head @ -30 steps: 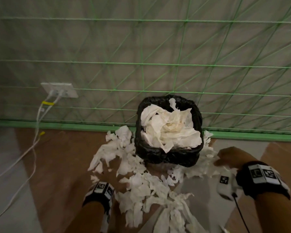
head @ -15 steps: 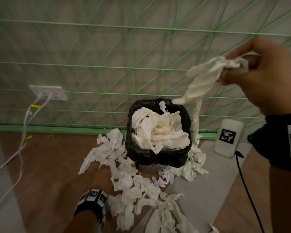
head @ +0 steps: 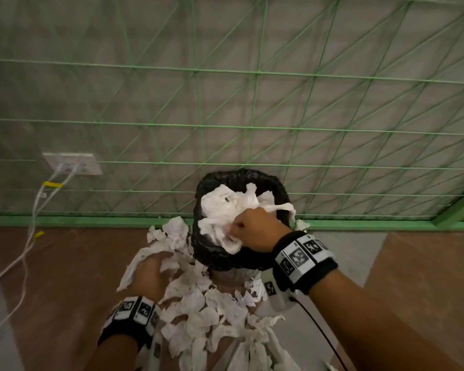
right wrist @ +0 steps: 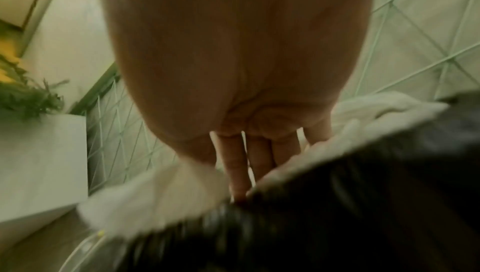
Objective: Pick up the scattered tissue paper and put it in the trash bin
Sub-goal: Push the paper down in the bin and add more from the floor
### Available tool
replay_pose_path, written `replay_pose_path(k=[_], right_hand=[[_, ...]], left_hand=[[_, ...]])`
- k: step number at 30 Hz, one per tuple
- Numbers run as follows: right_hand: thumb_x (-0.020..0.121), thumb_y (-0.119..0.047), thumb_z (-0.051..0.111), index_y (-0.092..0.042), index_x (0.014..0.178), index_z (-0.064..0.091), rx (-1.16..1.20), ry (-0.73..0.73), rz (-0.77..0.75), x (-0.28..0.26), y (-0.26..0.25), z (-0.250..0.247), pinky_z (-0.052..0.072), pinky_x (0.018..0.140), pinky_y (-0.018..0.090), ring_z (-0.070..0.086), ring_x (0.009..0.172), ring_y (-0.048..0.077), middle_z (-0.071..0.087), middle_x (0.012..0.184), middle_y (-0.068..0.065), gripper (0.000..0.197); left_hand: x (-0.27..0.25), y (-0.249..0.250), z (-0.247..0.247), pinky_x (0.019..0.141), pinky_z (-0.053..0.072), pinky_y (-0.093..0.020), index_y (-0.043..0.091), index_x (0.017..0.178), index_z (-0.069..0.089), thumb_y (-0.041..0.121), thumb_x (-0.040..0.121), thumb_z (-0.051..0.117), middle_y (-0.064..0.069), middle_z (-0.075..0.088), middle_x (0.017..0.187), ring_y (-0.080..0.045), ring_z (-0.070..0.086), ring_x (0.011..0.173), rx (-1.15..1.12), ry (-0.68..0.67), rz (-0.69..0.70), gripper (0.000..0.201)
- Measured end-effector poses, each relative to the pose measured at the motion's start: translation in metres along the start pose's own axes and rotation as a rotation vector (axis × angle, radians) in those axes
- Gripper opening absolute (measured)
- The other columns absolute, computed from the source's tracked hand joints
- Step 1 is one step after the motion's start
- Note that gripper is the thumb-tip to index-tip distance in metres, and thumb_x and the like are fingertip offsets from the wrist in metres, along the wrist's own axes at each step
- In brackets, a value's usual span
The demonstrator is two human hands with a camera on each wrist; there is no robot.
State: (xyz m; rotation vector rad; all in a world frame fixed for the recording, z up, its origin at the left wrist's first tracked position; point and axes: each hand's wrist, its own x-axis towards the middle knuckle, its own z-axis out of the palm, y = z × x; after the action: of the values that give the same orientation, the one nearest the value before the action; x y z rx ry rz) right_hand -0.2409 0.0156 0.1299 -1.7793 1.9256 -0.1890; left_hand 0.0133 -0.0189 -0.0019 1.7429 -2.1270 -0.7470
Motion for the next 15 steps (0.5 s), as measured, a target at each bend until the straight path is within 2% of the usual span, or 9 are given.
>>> replay_pose_path(k=[1, 2, 3, 5, 7, 10, 12, 14, 15], right_hand=[[0.092, -0.039, 0.048, -0.007, 0.069, 0.062, 0.028, 0.038, -0.026, -0.002, -0.001, -0.004, 0.046, 0.062, 0.034, 0.06, 0.069, 0.026, 0.064, 0.072, 0.009, 0.042], [0.093, -0.039, 0.048, -0.012, 0.074, 0.065, 0.038, 0.107, -0.061, -0.003, -0.001, -0.013, 0.049, 0.069, 0.036, 0.061, 0.074, 0.025, 0.067, 0.077, 0.006, 0.037], [0.092, -0.037, 0.049, -0.018, 0.081, 0.069, 0.06, 0.185, -0.084, -0.005, -0.001, -0.024, 0.051, 0.075, 0.035, 0.063, 0.078, 0.021, 0.071, 0.083, 0.003, 0.03], [0.089, -0.031, 0.055, -0.023, 0.091, 0.071, 0.213, 0.355, -0.091, -0.008, 0.002, -0.051, 0.052, 0.078, 0.031, 0.066, 0.082, 0.017, 0.074, 0.087, -0.001, 0.019], [0.085, -0.023, 0.058, -0.021, 0.087, 0.07, 0.458, 0.529, -0.066, -0.01, 0.016, -0.077, 0.053, 0.073, 0.031, 0.069, 0.077, 0.019, 0.075, 0.079, 0.002, 0.013], [0.083, -0.013, 0.058, -0.018, 0.076, 0.066, 0.729, 0.718, 0.095, -0.011, 0.061, -0.091, 0.053, 0.06, 0.027, 0.065, 0.06, 0.018, 0.071, 0.068, 0.007, 0.012], [0.082, -0.016, 0.057, -0.016, 0.069, 0.063, 0.718, 0.707, 0.292, -0.006, 0.106, -0.073, 0.053, 0.058, 0.028, 0.065, 0.06, 0.022, 0.069, 0.065, 0.009, 0.014], [0.074, -0.025, 0.055, -0.013, 0.069, 0.065, 0.577, 0.527, 0.498, -0.001, 0.155, -0.034, 0.057, 0.071, 0.041, 0.068, 0.076, 0.036, 0.07, 0.076, 0.02, 0.016], [0.072, -0.025, 0.057, -0.013, 0.074, 0.066, 0.522, 0.404, 0.601, -0.001, 0.176, -0.009, 0.055, 0.078, 0.044, 0.067, 0.084, 0.038, 0.071, 0.085, 0.023, 0.015]], left_hand=[[0.007, 0.001, -0.008, 0.073, 0.053, -0.029, 0.021, 0.083, 0.074, 0.017, 0.08, 0.071, 0.003, 0.071, 0.081, -0.018, 0.068, 0.079, -0.017, -0.016, 0.005, 0.006], [0.016, 0.002, -0.02, 0.067, 0.052, -0.028, 0.021, 0.071, 0.073, 0.013, 0.079, 0.071, 0.001, 0.071, 0.071, -0.019, 0.068, 0.073, -0.014, -0.027, -0.009, 0.011], [0.024, 0.006, -0.032, 0.064, 0.052, -0.028, 0.019, 0.067, 0.073, 0.009, 0.079, 0.071, -0.001, 0.071, 0.067, -0.019, 0.068, 0.07, -0.048, -0.028, -0.01, 0.016], [0.036, 0.021, -0.064, 0.065, 0.058, -0.035, 0.017, 0.069, 0.072, 0.009, 0.081, 0.07, -0.008, 0.072, 0.071, -0.024, 0.069, 0.072, -0.153, -0.017, 0.006, 0.014], [0.041, 0.048, -0.105, 0.061, 0.056, -0.031, 0.022, 0.075, 0.07, 0.012, 0.085, 0.067, -0.005, 0.071, 0.075, -0.021, 0.066, 0.073, -0.235, -0.007, 0.06, 0.015], [0.046, 0.098, -0.16, 0.075, 0.048, -0.035, 0.024, 0.084, 0.069, 0.017, 0.085, 0.067, 0.002, 0.069, 0.081, -0.02, 0.062, 0.079, -0.255, 0.053, 0.239, 0.008], [0.044, 0.134, -0.182, 0.075, 0.046, -0.031, 0.021, 0.083, 0.068, 0.019, 0.083, 0.069, 0.004, 0.068, 0.078, -0.014, 0.06, 0.075, -0.336, 0.159, 0.352, 0.002], [0.035, 0.17, -0.183, 0.071, 0.046, -0.021, 0.023, 0.082, 0.067, 0.018, 0.082, 0.07, 0.011, 0.069, 0.075, -0.002, 0.059, 0.071, -0.467, 0.223, 0.441, 0.006], [0.031, 0.186, -0.176, 0.07, 0.046, -0.019, 0.023, 0.084, 0.068, 0.017, 0.082, 0.069, 0.01, 0.069, 0.078, -0.001, 0.059, 0.072, -0.495, 0.208, 0.474, 0.006]])
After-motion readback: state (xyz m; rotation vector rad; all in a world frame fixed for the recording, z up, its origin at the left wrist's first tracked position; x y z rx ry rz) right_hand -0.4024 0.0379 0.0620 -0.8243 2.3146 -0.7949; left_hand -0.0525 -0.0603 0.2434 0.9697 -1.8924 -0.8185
